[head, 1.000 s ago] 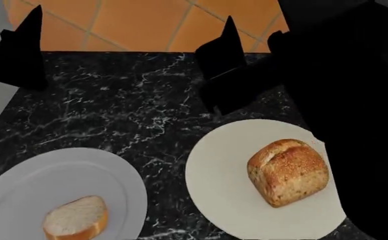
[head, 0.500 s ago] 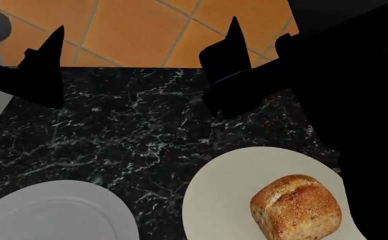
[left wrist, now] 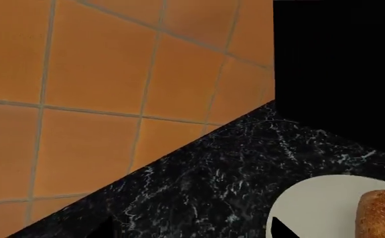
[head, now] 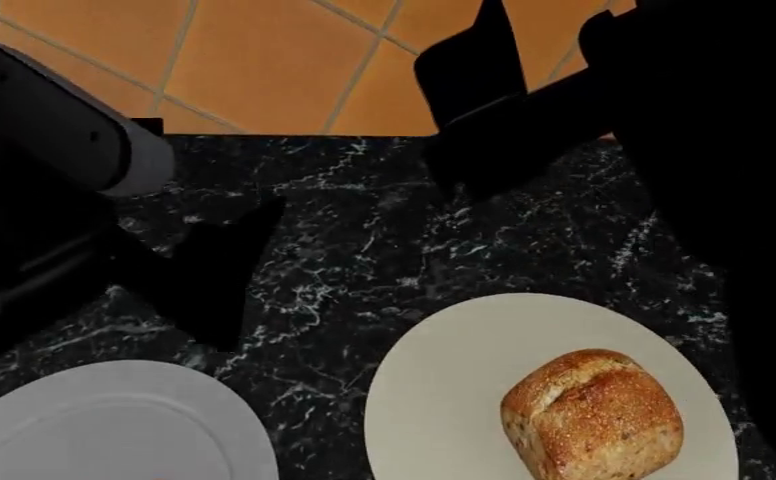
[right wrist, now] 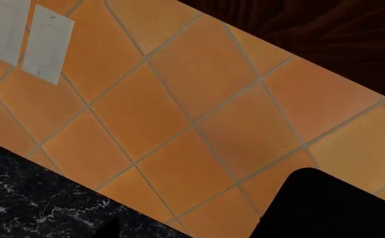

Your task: Place all breads on the cutting board.

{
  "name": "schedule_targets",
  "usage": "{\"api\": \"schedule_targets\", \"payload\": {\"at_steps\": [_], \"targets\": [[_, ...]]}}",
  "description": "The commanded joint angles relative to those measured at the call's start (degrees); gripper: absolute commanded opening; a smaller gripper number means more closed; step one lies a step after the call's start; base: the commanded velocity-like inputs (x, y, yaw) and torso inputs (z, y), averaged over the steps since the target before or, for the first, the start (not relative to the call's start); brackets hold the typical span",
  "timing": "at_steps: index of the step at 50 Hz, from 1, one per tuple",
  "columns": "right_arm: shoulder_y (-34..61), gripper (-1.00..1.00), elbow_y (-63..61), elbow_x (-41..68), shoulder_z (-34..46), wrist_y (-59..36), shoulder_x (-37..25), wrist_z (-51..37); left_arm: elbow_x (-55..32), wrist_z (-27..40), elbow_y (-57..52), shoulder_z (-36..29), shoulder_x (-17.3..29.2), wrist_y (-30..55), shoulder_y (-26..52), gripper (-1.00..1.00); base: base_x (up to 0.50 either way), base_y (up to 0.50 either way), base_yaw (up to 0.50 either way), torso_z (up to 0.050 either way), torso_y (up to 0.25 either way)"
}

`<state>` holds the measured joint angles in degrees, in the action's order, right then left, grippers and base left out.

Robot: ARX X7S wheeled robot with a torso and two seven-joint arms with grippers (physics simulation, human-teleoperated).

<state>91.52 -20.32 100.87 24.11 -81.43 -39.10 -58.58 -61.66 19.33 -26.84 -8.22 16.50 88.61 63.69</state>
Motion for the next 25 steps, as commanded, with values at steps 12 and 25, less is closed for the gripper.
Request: {"api": "schedule_targets", "payload": {"at_steps": [12,25], "targets": [[2.02,1.0,-0.19,0.32,0.58,0.37,-0.48,0.41,-41.17,25.85,2.72,-8.26,-0.61,-3.29,3.18,1.0,0.0,0.0,0.0,0.0,0.0],[2.87,1.0,0.02,1.36,1.9,0.87,-0.87,-0.28,-44.54,28.49,3.09,-12.88,-3.3,-6.87,4.28,1.0,0.0,0.0,0.0,0.0,0.0]]}}
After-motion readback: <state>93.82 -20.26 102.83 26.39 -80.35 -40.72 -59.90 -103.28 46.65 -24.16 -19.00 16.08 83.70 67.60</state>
